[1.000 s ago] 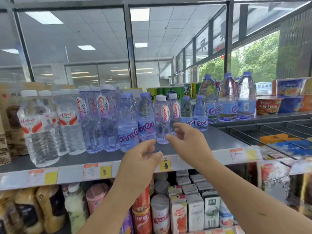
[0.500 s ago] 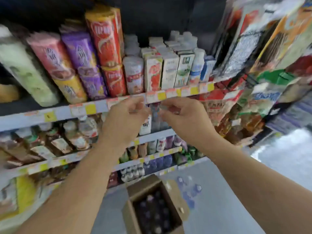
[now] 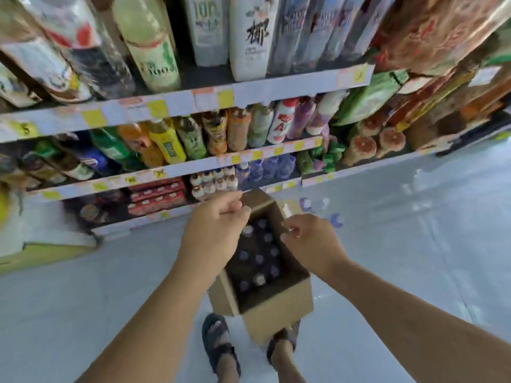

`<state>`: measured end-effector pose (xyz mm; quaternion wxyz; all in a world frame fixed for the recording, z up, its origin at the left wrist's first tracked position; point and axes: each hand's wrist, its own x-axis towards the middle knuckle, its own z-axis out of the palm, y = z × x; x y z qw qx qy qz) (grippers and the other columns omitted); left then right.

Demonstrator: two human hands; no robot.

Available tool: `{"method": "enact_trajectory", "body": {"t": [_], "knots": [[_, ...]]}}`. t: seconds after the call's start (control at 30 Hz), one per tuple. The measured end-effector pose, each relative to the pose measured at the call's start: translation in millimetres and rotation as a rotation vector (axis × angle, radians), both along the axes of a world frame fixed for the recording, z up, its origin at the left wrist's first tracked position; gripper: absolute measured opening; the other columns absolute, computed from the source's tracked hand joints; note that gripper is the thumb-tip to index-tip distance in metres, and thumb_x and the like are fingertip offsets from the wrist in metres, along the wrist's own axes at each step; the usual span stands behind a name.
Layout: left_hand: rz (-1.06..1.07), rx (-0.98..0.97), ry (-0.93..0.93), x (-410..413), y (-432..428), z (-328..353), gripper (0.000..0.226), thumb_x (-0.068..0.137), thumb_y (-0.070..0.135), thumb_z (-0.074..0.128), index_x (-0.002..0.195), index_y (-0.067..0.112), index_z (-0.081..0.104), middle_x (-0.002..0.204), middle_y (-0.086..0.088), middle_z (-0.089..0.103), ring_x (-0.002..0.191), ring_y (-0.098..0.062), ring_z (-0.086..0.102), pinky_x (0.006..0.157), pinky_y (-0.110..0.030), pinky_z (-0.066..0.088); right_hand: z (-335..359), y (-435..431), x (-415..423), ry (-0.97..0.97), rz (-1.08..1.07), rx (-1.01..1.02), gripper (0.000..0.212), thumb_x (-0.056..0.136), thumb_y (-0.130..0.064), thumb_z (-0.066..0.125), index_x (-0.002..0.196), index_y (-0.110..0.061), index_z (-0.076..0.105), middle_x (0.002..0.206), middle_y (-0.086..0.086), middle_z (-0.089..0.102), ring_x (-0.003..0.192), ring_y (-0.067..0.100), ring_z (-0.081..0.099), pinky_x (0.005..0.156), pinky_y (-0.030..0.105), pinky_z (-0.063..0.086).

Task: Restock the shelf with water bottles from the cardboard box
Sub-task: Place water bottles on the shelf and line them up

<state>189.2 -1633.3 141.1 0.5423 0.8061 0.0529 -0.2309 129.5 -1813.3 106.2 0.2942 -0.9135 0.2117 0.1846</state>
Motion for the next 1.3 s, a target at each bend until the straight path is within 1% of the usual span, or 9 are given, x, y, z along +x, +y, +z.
{"method": "enact_trajectory", "body": {"t": [0.13, 0.3, 0.5, 0.63, 0.73, 0.97, 1.17, 1.23, 1.3], "knots": [[0.063, 0.037, 0.085, -11, -2, -92, 0.025, 0.09, 0.029, 0.067, 0.113, 0.039, 0.069, 0.103, 0.02, 0.07, 0.094, 0.011, 0.063, 0.077, -0.012, 0.046, -119, 0, 5, 0.113, 0.096, -0.019, 0.031, 0.087, -0.029, 0.063, 0.117, -0.026, 0.068, 0.116, 0.002, 0.067, 0.105, 0.024, 0.062, 0.082, 0.026, 0.044], [0.164, 0.084, 0.101, -16, -15, -194, 0.022, 0.089, 0.024, 0.067, 0.099, 0.044, 0.07, 0.1, 0.018, 0.072, 0.095, 0.003, 0.066, 0.095, -0.034, 0.054, -255, 2, 28, 0.12, 0.189, -0.013, 0.039, 0.091, -0.029, 0.062, 0.129, -0.022, 0.059, 0.122, 0.007, 0.057, 0.105, 0.027, 0.061, 0.089, 0.032, 0.049], [0.25, -0.013, 0.081, -18, -9, -287, 0.027, 0.088, 0.024, 0.071, 0.097, 0.049, 0.072, 0.097, 0.027, 0.071, 0.089, 0.011, 0.066, 0.08, -0.026, 0.056, -386, 15, 60, 0.121, 0.273, -0.105, 0.046, 0.091, -0.025, 0.061, 0.135, -0.021, 0.05, 0.134, 0.015, 0.049, 0.117, 0.034, 0.054, 0.097, 0.035, 0.047], [0.264, -0.108, 0.081, -15, -3, -318, 0.029, 0.089, 0.021, 0.07, 0.1, 0.047, 0.072, 0.098, 0.026, 0.071, 0.091, 0.011, 0.066, 0.066, -0.011, 0.051, -440, 25, 73, 0.103, 0.34, -0.126, 0.037, 0.093, -0.018, 0.056, 0.13, -0.018, 0.052, 0.129, 0.015, 0.045, 0.112, 0.037, 0.055, 0.091, 0.036, 0.047], [0.258, -0.136, 0.082, -14, -1, -326, 0.028, 0.089, 0.018, 0.07, 0.1, 0.043, 0.073, 0.098, 0.025, 0.072, 0.091, 0.009, 0.067, 0.07, -0.015, 0.052, -456, 27, 74, 0.081, 0.372, -0.144, 0.029, 0.096, -0.016, 0.051, 0.125, -0.014, 0.055, 0.129, 0.017, 0.046, 0.103, 0.038, 0.059, 0.087, 0.037, 0.05], [0.211, -0.1, 0.09, -15, -4, -298, 0.033, 0.093, 0.016, 0.064, 0.097, 0.049, 0.07, 0.099, 0.026, 0.071, 0.095, 0.004, 0.068, 0.075, -0.021, 0.052, -370, 22, 45, -0.067, 0.263, -0.106, 0.024, 0.092, -0.026, 0.056, 0.113, -0.017, 0.062, 0.114, 0.016, 0.052, 0.088, 0.042, 0.061, 0.076, 0.042, 0.054], [0.104, -0.011, 0.101, -32, -4, -216, 0.044, 0.093, 0.008, 0.06, 0.119, 0.043, 0.065, 0.11, 0.028, 0.066, 0.099, 0.013, 0.061, 0.066, 0.003, 0.041, -204, 16, 13, -0.231, 0.183, -0.045, 0.028, 0.083, -0.021, 0.066, 0.111, -0.022, 0.069, 0.105, 0.007, 0.06, 0.091, 0.029, 0.061, 0.075, 0.022, 0.04], [0.074, -0.039, 0.157, -39, -5, -174, 0.052, 0.09, 0.002, 0.063, 0.129, 0.037, 0.06, 0.125, 0.02, 0.062, 0.11, 0.004, 0.059, 0.066, -0.001, 0.045, -135, 15, 6, -0.292, 0.192, -0.052, 0.026, 0.08, -0.019, 0.07, 0.105, -0.018, 0.072, 0.098, 0.009, 0.063, 0.088, 0.028, 0.06, 0.068, 0.019, 0.035], [-0.005, -0.062, 0.169, -47, -6, -124, 0.063, 0.087, 0.002, 0.067, 0.138, 0.035, 0.052, 0.136, 0.015, 0.056, 0.122, -0.002, 0.054, 0.081, -0.01, 0.048, -61, 14, 3, -0.33, 0.207, -0.04, 0.02, 0.078, -0.016, 0.069, 0.097, -0.011, 0.072, 0.09, 0.012, 0.064, 0.083, 0.029, 0.059, 0.072, 0.033, 0.045]]}}
